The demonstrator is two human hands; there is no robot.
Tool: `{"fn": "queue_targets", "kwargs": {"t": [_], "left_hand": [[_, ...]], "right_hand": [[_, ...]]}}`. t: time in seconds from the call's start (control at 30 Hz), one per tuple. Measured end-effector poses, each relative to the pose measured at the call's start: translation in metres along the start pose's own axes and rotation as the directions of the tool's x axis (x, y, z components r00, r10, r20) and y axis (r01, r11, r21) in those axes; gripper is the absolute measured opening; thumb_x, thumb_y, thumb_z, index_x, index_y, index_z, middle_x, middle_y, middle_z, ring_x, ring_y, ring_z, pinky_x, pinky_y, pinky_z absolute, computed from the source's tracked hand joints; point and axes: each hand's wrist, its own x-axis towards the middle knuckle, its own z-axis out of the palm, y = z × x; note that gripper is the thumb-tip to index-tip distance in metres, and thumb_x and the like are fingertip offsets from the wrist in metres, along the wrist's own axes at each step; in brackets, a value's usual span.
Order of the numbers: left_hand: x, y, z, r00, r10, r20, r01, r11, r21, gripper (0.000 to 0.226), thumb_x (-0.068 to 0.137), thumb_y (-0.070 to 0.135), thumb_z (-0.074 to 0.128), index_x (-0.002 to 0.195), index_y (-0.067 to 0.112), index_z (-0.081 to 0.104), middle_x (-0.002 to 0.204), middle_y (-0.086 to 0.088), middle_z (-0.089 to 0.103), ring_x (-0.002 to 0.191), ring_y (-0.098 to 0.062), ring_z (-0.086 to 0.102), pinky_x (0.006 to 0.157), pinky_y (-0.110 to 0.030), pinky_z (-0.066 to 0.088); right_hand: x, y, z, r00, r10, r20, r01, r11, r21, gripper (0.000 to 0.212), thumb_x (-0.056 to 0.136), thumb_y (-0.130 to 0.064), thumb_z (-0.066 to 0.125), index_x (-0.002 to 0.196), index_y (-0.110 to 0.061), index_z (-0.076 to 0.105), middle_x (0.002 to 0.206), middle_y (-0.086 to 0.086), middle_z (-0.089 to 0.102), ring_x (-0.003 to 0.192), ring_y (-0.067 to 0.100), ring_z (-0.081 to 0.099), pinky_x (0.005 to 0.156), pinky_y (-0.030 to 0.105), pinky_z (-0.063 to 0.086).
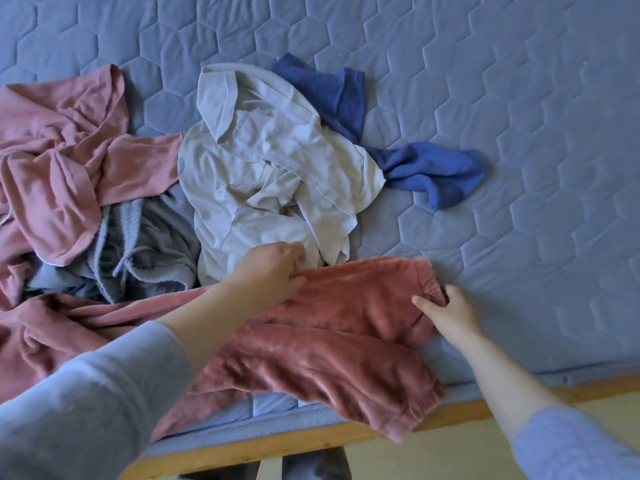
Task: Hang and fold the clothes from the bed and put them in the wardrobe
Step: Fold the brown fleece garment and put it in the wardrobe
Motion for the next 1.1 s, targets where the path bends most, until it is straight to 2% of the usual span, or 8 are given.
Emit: {"fn": "queue_targets", "kwargs": {"t": [0.17,0.27,0.37,0.5,0.7,0.87,0.97,1.1], "left_hand": [[0.035,0.053,0.024,0.994,0.007,0.107,-0.009,1.0,0.022,0.042,0.084,0.039,0.065,0.118,0.016,0.056,0.107,-0.001,0.062,0.1,-0.024,0.059,0.076,-0.031,0.045],[0.054,0.073,0.032,0.991,0.003,0.134,-0.004,1.0,0.009,0.025,0.088,0.031,0.063,0.105,0.013,0.062,0.094,-0.002,0.06,0.095,-0.024,0.059,0.068,-0.027,0.038],[0.07,0.074,0.023,0.999,-0.05,0.018,0.052,0.996,-0.076,0.016,0.09,0.022,0.059,0.1,0.012,0.067,0.091,-0.002,0.062,0.094,-0.023,0.058,0.072,-0.029,0.042],[0.076,0.074,0.026,0.999,-0.019,0.029,0.019,1.0,-0.005,0.015,0.091,0.021,0.057,0.097,0.013,0.068,0.084,0.002,0.058,0.089,-0.023,0.059,0.067,-0.03,0.04],[0.08,0.082,0.048,0.991,-0.119,-0.058,0.124,0.987,0.105,0.016,0.091,0.025,0.056,0.097,0.012,0.063,0.095,-0.008,0.064,0.093,-0.031,0.06,0.072,-0.036,0.049],[0.087,0.1,0.054,1.0,-0.025,-0.001,0.025,0.998,0.06,0.019,0.09,0.026,0.059,0.104,0.014,0.064,0.103,-0.007,0.065,0.099,-0.03,0.059,0.077,-0.035,0.047],[0.093,0.109,0.055,0.999,-0.001,-0.055,0.003,0.999,0.043,0.019,0.09,0.02,0.057,0.104,0.012,0.066,0.105,-0.008,0.066,0.102,-0.03,0.058,0.077,-0.035,0.047],[0.08,0.105,0.051,0.989,0.015,-0.148,-0.009,0.999,0.037,0.03,0.09,0.019,0.06,0.119,0.013,0.061,0.115,-0.008,0.057,0.108,-0.029,0.053,0.083,-0.036,0.045]], "right_hand": [[-0.008,0.019,0.0,0.999,-0.032,-0.024,0.034,0.994,0.099,0.032,0.077,-0.033,0.079,0.068,-0.013,0.055,0.065,0.002,0.063,0.066,0.024,0.06,0.063,0.035,0.046],[-0.016,0.019,-0.016,0.989,-0.117,-0.088,0.136,0.957,0.257,0.024,0.079,-0.025,0.079,0.073,-0.011,0.061,0.062,-0.006,0.063,0.06,0.009,0.057,0.057,0.027,0.045],[-0.02,0.025,-0.037,0.97,-0.188,-0.153,0.227,0.925,0.305,0.017,0.079,-0.023,0.079,0.078,-0.015,0.064,0.066,-0.01,0.067,0.059,-0.001,0.056,0.057,0.018,0.045],[-0.02,0.034,-0.034,0.983,-0.166,-0.08,0.179,0.966,0.188,0.018,0.081,-0.024,0.077,0.083,-0.013,0.063,0.075,0.002,0.067,0.073,0.021,0.061,0.07,0.038,0.047],[-0.011,0.027,-0.018,0.985,-0.065,-0.162,0.084,0.99,0.116,0.037,0.084,-0.033,0.073,0.065,-0.017,0.044,0.065,0.004,0.053,0.072,0.032,0.055,0.067,0.04,0.042],[-0.009,0.015,-0.015,0.985,-0.095,-0.144,0.104,0.993,0.054,0.035,0.081,-0.044,0.072,0.082,-0.014,0.053,0.078,0.002,0.061,0.078,0.026,0.057,0.071,0.036,0.045],[-0.008,0.009,-0.015,0.977,-0.096,-0.188,0.118,0.987,0.112,0.026,0.086,-0.034,0.069,0.091,-0.01,0.061,0.081,0.003,0.063,0.085,0.031,0.061,0.069,0.033,0.041],[-0.024,0.01,-0.013,0.934,-0.13,-0.333,0.156,0.986,0.052,0.041,0.088,-0.021,0.069,0.122,-0.002,0.058,0.119,0.015,0.061,0.114,0.033,0.053,0.095,0.037,0.04]]}}
